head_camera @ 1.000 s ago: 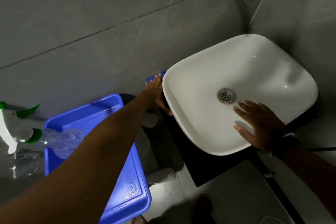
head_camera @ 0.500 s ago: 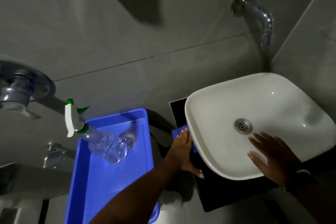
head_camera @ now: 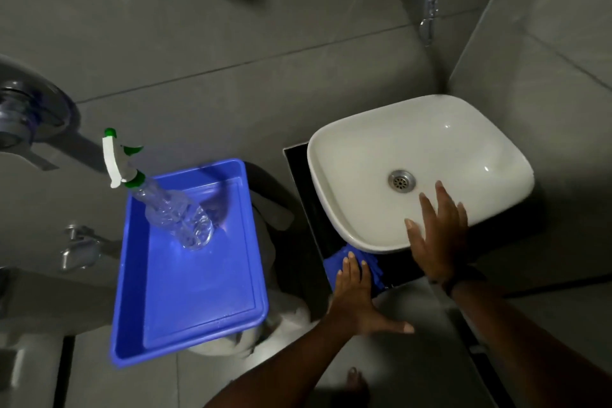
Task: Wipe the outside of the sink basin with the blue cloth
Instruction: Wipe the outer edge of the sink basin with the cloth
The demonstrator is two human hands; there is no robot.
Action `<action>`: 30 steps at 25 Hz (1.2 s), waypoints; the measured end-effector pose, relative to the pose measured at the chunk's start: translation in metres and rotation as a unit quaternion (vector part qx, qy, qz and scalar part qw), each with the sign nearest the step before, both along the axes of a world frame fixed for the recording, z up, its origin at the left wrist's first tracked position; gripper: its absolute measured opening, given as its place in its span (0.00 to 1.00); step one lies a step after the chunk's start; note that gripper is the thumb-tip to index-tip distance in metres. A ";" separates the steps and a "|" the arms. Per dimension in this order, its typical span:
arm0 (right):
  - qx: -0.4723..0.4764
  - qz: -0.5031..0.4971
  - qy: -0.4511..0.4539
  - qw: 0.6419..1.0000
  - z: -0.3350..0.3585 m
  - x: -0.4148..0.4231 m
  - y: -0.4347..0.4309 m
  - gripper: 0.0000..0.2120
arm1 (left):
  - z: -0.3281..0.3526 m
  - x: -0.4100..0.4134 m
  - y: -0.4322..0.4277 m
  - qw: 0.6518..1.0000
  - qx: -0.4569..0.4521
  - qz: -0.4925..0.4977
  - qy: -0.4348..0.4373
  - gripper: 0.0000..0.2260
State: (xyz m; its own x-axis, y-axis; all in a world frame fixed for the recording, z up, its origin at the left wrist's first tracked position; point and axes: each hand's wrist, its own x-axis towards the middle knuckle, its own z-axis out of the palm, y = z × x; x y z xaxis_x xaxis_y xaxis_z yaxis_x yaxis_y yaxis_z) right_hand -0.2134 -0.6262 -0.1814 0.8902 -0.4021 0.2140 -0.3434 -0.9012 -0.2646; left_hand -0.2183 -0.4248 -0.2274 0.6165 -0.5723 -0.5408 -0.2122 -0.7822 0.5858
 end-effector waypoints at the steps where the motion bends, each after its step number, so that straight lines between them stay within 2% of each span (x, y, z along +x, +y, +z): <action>1: 0.031 -0.015 -0.032 0.999 -0.007 -0.021 0.018 0.25 | 0.006 0.000 0.004 0.999 -0.027 0.023 -0.008 0.56; 3: 0.068 0.004 -0.059 0.996 -0.028 -0.063 0.060 0.23 | 0.022 0.002 0.027 0.973 -0.141 0.135 -0.123 0.33; 4: 0.073 0.034 -0.033 0.996 -0.036 -0.075 0.080 0.22 | 0.029 0.008 0.038 0.940 -0.192 0.192 -0.209 0.24; 5: 0.077 0.076 0.021 0.994 -0.043 -0.079 0.097 0.23 | 0.036 0.021 0.044 0.903 -0.230 0.244 -0.271 0.20; 6: 0.077 0.117 0.083 0.987 -0.049 -0.078 0.114 0.26 | 0.048 0.037 0.043 0.881 -0.247 0.286 -0.286 0.20; 7: 0.073 0.150 0.135 0.977 -0.053 -0.072 0.128 0.31 | 0.062 0.057 0.034 0.878 -0.243 0.307 -0.275 0.23; 8: 0.072 0.164 0.159 0.971 -0.058 -0.062 0.139 0.36 | 0.073 0.078 0.019 0.893 -0.223 0.296 -0.256 0.28; 11: 0.028 0.157 0.200 0.967 -0.065 -0.042 0.150 0.43 | 0.077 0.119 -0.035 0.941 -0.100 0.182 -0.266 0.43; 14: 0.044 0.186 0.190 0.963 -0.073 -0.048 0.139 0.43 | 0.057 0.126 -0.057 0.939 -0.013 0.176 -0.296 0.49; 16: 0.060 0.198 0.191 0.960 -0.080 -0.055 0.117 0.42 | 0.048 0.128 -0.061 0.926 -0.015 0.192 -0.326 0.50; 18: 0.034 0.211 0.199 0.956 -0.088 -0.061 0.089 0.40 | 0.044 0.132 -0.060 0.919 -0.015 0.198 -0.339 0.51; 25: -0.012 0.242 0.240 0.940 -0.107 -0.080 -0.023 0.38 | 0.047 0.130 -0.060 0.920 0.009 0.202 -0.336 0.51; 28: -0.018 0.168 0.254 0.952 -0.103 -0.083 -0.079 0.39 | 0.048 0.129 -0.060 0.921 0.016 0.200 -0.335 0.51; 30: -0.029 0.069 0.236 0.969 -0.103 -0.081 -0.124 0.41 | 0.049 0.130 -0.060 0.921 0.024 0.204 -0.331 0.51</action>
State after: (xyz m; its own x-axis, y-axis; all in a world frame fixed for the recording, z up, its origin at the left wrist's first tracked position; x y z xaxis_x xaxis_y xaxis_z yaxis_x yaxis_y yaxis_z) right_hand -0.2947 -0.7505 -0.2843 0.9387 -0.2718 -0.2120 -0.2893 -0.9556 -0.0556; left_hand -0.0881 -0.4849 -0.1782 0.9785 -0.2060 0.0126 -0.1940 -0.8973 0.3964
